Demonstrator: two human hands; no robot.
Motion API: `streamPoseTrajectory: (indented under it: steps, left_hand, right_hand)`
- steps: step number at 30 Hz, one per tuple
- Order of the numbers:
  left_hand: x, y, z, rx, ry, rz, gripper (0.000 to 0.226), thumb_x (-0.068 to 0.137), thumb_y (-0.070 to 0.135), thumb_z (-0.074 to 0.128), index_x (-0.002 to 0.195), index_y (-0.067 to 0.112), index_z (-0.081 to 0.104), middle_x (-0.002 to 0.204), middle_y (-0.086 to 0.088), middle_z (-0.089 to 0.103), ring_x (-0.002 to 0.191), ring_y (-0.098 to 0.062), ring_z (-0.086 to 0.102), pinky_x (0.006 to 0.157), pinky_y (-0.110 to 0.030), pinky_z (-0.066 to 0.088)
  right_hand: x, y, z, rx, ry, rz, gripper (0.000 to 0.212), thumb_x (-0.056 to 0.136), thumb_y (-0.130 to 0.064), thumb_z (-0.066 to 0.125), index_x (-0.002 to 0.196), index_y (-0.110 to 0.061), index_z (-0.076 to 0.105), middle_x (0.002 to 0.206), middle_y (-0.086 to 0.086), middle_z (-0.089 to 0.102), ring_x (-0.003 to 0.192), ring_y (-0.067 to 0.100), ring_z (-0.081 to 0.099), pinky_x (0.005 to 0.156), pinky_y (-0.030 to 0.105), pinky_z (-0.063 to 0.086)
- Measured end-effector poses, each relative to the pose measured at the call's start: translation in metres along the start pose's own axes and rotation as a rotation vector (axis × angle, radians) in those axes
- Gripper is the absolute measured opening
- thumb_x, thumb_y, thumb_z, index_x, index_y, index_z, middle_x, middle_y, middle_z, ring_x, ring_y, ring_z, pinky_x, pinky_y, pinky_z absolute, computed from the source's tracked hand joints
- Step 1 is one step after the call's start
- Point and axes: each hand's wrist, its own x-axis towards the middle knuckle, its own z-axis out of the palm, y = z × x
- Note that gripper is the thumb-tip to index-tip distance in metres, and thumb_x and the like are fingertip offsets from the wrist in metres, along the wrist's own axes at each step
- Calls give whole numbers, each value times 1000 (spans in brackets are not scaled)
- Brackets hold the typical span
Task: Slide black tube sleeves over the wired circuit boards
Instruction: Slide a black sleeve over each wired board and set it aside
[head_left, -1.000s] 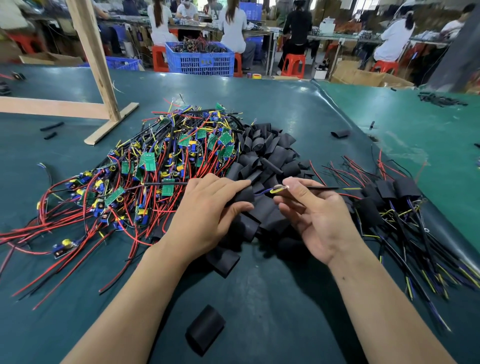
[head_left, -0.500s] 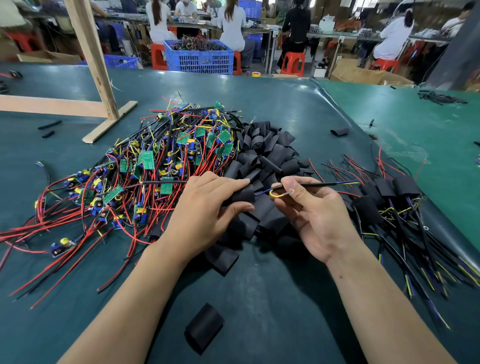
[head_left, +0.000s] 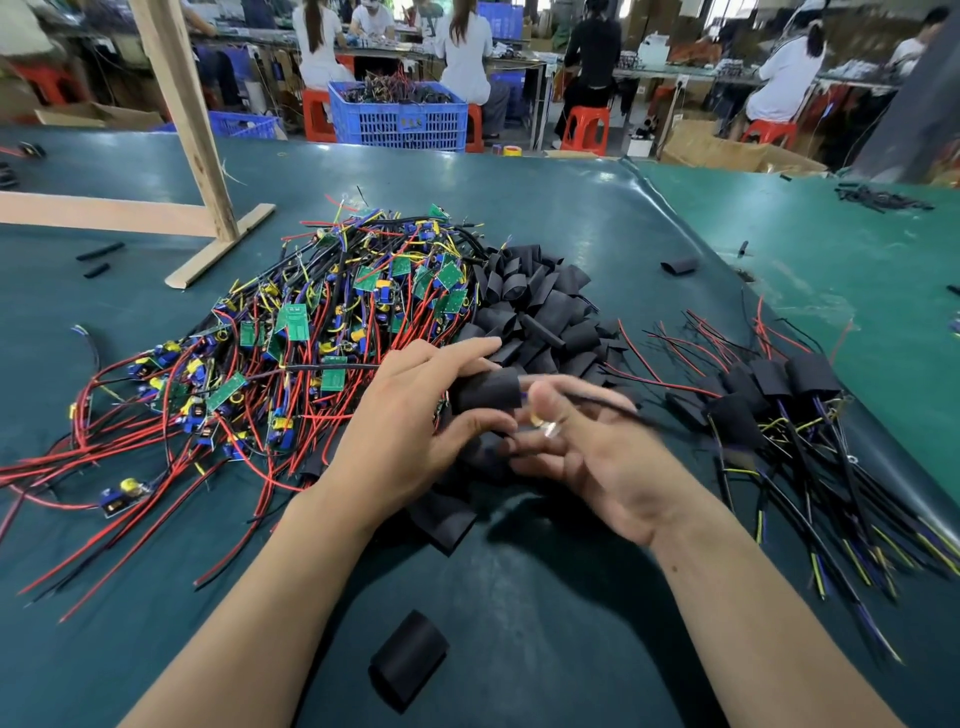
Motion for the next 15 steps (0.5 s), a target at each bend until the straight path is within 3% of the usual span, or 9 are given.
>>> streamPoseTrajectory:
  steps: [4,7,10,15]
  left_hand:
    - [1,1,1,80,-17,65,51,86,37,67,130,12,61,111,0,70,98,-24,56,90,-42,40]
    - [2,1,-1,203,196,91,55,89,48,61,127,9,61,121,-3,65,105,-26,55,94,-38,36]
    - [1,1,-4,184,360,75,42,94,37,58,121,5,63,114,-7,67,101,-32,58,93,-42,38]
    - [0,1,1,110,302,98,37,97,34,52,119,6,63,107,-2,67,98,-25,56,93,-38,39]
  right_hand:
    - [-2,3,7,-136,27,-19,8,79,-21,74,83,-13,74,75,15,71,56,22,66,52,25,55]
    - [0,-9,-4,-97,230,-101,16,88,-12,67,75,-13,76,70,15,72,53,19,66,51,22,55]
    - [0,-28,-28,265,449,-203,17,91,-16,64,76,-12,69,66,9,72,55,16,69,50,18,54]
    - [-1,-41,-61,709,666,-353,17,95,-21,62,88,-6,59,70,9,69,64,14,70,55,17,55]
